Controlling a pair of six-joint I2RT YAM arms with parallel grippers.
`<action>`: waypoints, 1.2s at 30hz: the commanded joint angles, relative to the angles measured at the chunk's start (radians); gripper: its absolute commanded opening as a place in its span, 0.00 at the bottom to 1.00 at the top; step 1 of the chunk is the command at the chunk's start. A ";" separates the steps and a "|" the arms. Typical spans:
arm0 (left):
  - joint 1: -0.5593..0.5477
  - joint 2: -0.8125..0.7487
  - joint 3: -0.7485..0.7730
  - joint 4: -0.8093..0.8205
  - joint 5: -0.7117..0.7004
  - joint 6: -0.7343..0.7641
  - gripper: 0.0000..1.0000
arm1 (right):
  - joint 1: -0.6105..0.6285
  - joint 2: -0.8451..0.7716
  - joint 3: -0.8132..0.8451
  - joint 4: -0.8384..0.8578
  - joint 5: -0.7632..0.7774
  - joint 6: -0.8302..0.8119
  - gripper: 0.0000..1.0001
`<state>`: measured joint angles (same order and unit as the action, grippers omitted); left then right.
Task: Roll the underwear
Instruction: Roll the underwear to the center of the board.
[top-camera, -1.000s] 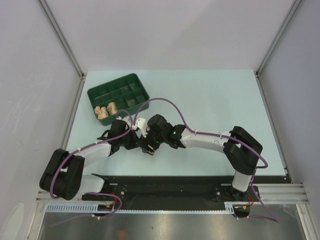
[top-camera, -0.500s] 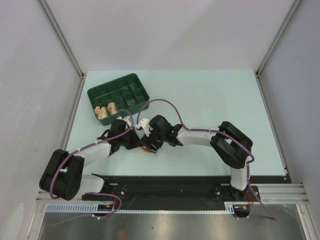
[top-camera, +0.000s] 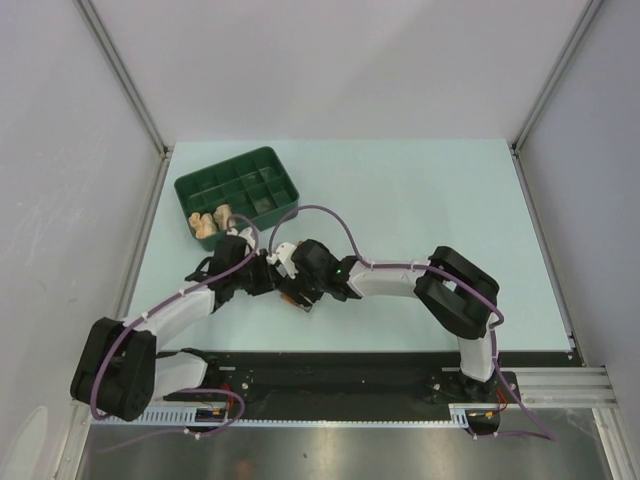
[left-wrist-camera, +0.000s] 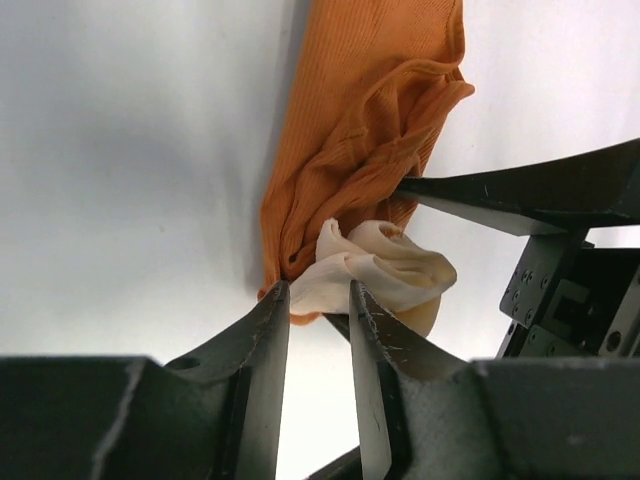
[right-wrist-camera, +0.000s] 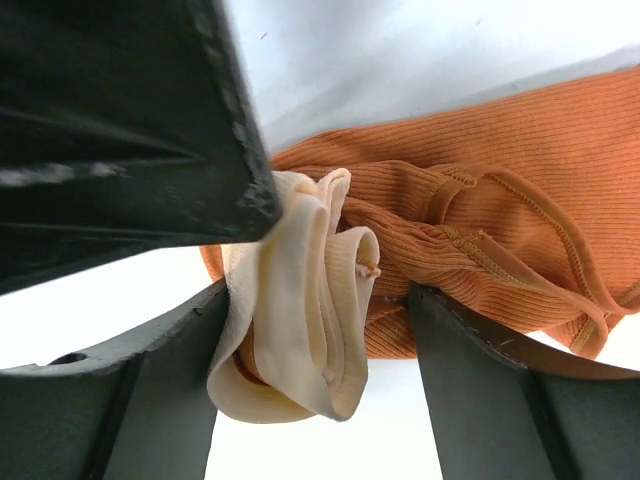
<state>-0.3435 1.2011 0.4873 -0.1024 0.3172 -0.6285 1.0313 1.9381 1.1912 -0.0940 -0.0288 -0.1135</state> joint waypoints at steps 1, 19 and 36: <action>0.020 -0.064 0.033 -0.045 0.002 -0.017 0.35 | 0.019 0.074 -0.019 -0.055 0.027 0.047 0.68; 0.029 -0.319 -0.143 -0.002 0.005 -0.023 0.35 | -0.042 0.018 -0.019 -0.151 -0.447 0.083 0.28; -0.060 -0.520 -0.389 0.098 0.040 -0.137 0.64 | -0.063 0.028 -0.022 -0.220 -0.595 0.090 0.28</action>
<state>-0.3985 0.6743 0.1246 -0.0681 0.3611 -0.7361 0.9653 1.9469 1.1908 -0.2287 -0.5789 -0.0334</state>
